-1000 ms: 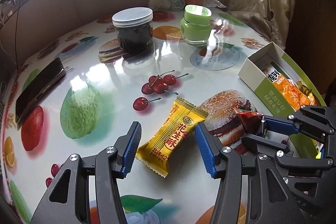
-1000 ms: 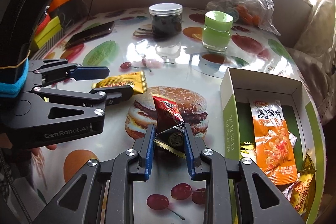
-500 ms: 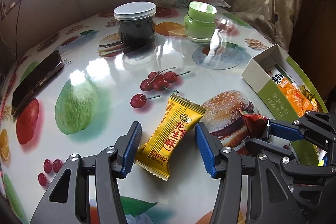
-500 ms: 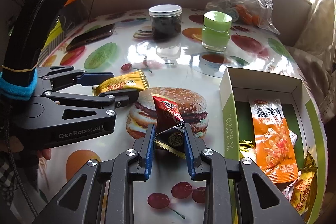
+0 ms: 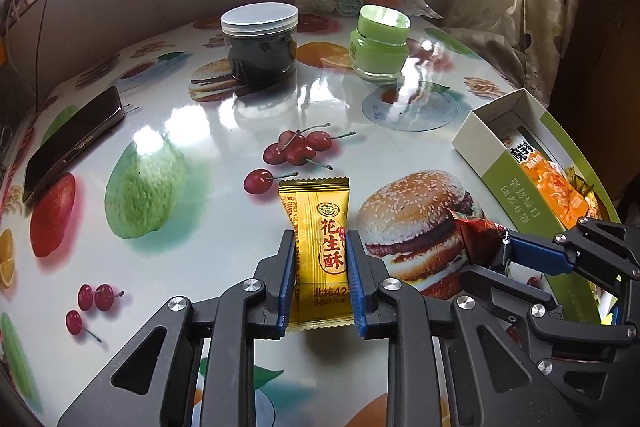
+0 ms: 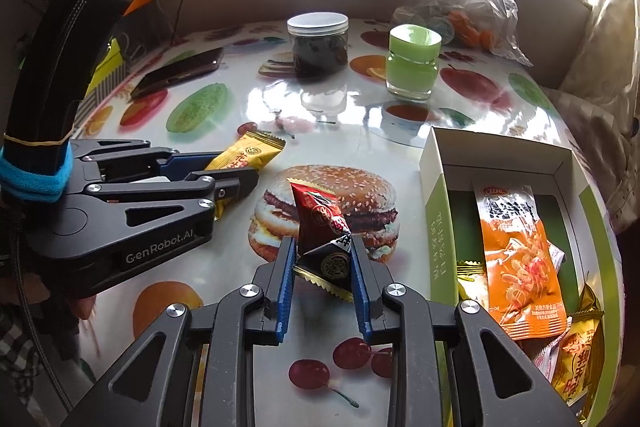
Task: Organize snacks
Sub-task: 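Carry the yellow bar and burger candy into the green box with both tools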
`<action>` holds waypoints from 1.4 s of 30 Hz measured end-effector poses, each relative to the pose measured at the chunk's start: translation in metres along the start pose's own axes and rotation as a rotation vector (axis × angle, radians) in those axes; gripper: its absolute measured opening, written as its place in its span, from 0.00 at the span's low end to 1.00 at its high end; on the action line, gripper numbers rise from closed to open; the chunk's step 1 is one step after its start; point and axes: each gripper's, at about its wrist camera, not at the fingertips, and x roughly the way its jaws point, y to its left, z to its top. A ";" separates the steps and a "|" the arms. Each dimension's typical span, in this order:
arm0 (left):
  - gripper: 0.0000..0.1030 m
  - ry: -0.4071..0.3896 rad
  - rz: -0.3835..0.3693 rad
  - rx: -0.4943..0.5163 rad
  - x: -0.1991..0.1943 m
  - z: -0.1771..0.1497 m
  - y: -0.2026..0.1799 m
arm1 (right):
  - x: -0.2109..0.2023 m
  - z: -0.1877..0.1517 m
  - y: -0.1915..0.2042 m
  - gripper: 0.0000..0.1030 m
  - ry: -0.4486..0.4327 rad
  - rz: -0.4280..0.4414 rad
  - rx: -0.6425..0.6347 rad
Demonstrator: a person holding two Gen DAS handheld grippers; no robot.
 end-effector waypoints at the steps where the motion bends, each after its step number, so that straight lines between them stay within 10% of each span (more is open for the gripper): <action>1: 0.24 -0.002 0.000 -0.001 -0.001 -0.001 -0.001 | -0.001 0.000 0.000 0.24 -0.002 0.001 -0.001; 42: 0.24 -0.104 -0.052 0.008 -0.086 -0.028 -0.064 | -0.101 -0.048 -0.018 0.24 -0.130 -0.042 0.098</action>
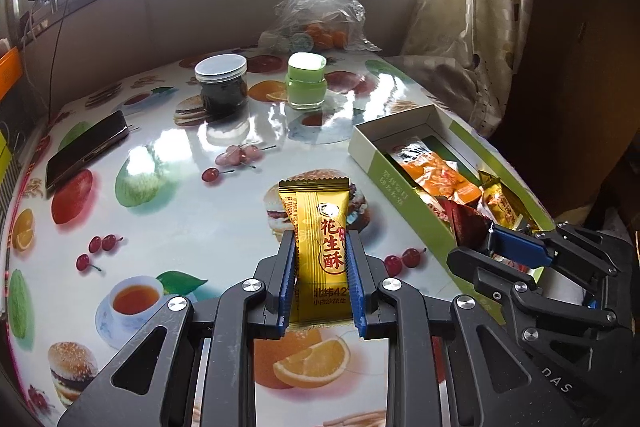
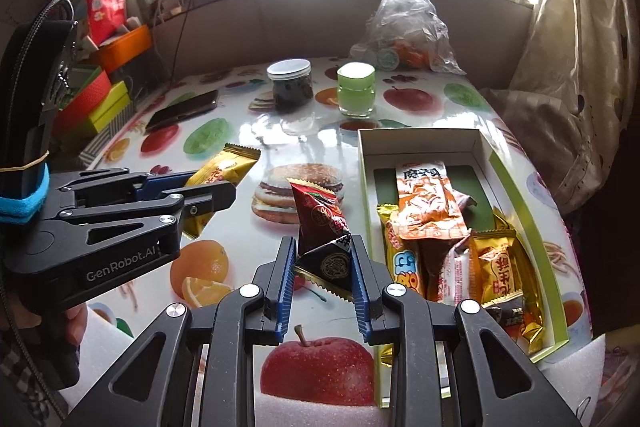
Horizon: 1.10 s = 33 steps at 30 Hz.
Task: Organize snacks
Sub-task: 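Carry the yellow bar and burger candy into the green box with both tools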
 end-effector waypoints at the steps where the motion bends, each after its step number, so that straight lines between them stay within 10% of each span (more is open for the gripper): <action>1: 0.24 0.003 -0.006 0.004 0.001 0.001 -0.004 | -0.002 -0.001 -0.003 0.24 -0.001 -0.004 0.006; 33: 0.24 0.066 -0.131 0.063 0.053 0.040 -0.090 | -0.032 -0.035 -0.093 0.24 -0.001 -0.154 0.167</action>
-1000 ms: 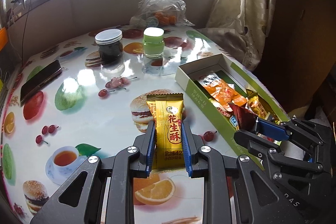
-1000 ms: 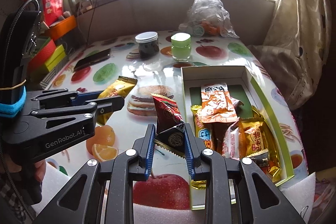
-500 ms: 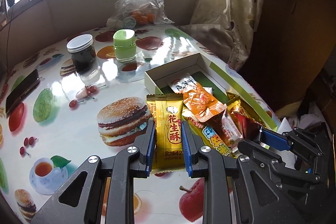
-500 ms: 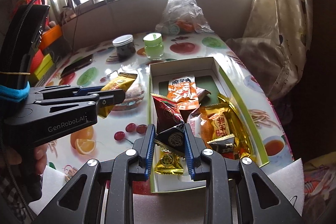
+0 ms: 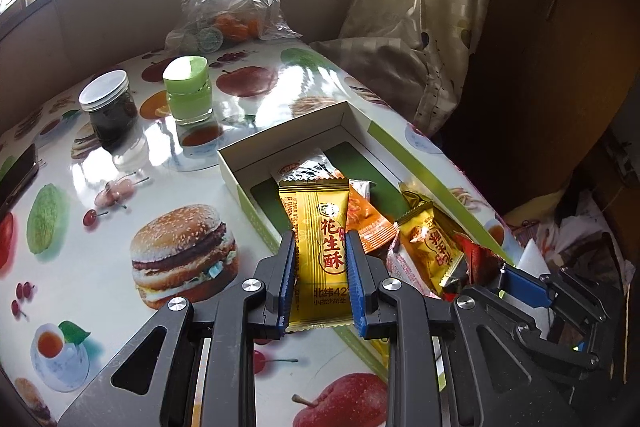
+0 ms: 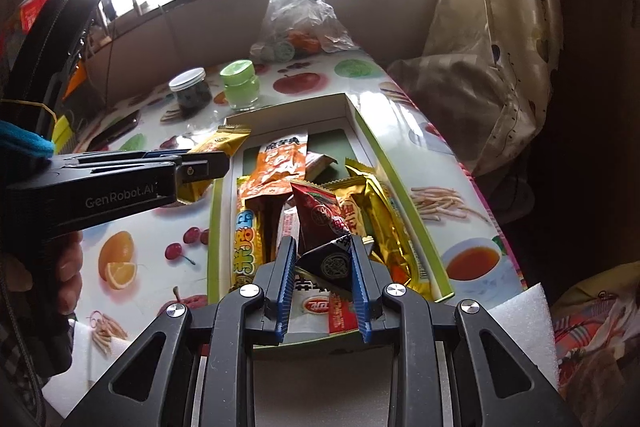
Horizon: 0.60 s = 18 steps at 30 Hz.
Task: Organize snacks
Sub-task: 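Carry the yellow bar and burger candy into the green box with both tools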
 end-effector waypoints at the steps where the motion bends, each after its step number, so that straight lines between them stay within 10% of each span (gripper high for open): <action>1: 0.24 0.004 -0.001 -0.001 0.003 0.001 -0.001 | 0.001 0.000 -0.002 0.24 0.001 -0.005 0.001; 18: 0.24 0.045 0.014 -0.006 0.035 0.009 -0.007 | 0.015 -0.004 -0.021 0.24 0.020 -0.066 0.009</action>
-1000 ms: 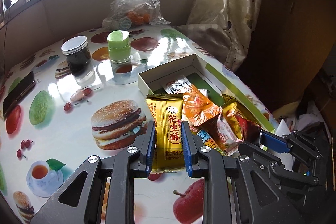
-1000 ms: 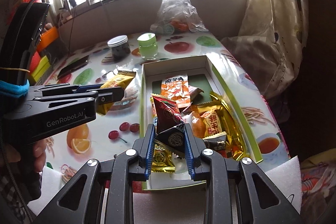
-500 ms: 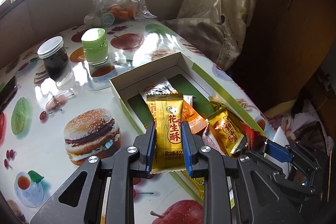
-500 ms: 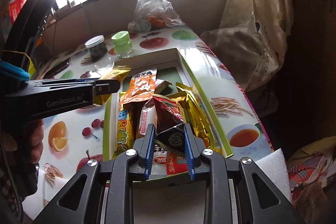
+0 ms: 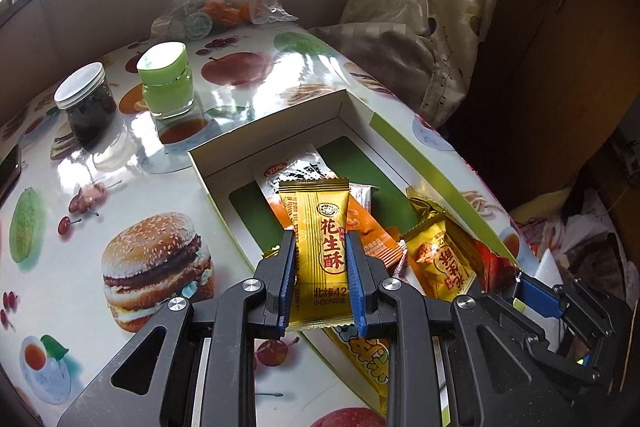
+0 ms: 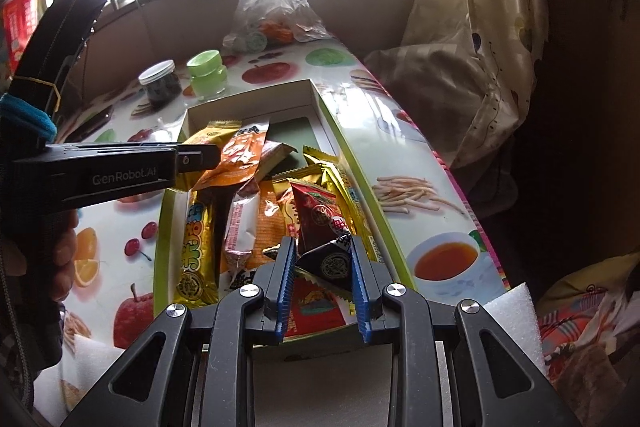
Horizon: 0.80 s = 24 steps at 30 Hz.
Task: Organize snacks
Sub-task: 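Carry the yellow bar and burger candy into the green box with both tools, then open both tools and withdraw them from the green box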
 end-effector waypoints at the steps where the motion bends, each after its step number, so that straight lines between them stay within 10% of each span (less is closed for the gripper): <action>1: 0.24 0.002 -0.001 -0.002 0.001 0.000 0.000 | 0.001 0.000 0.000 0.24 0.000 0.003 0.000; 24: 0.26 0.015 0.012 -0.010 0.014 0.004 -0.001 | 0.006 0.001 -0.009 0.24 -0.025 -0.021 0.017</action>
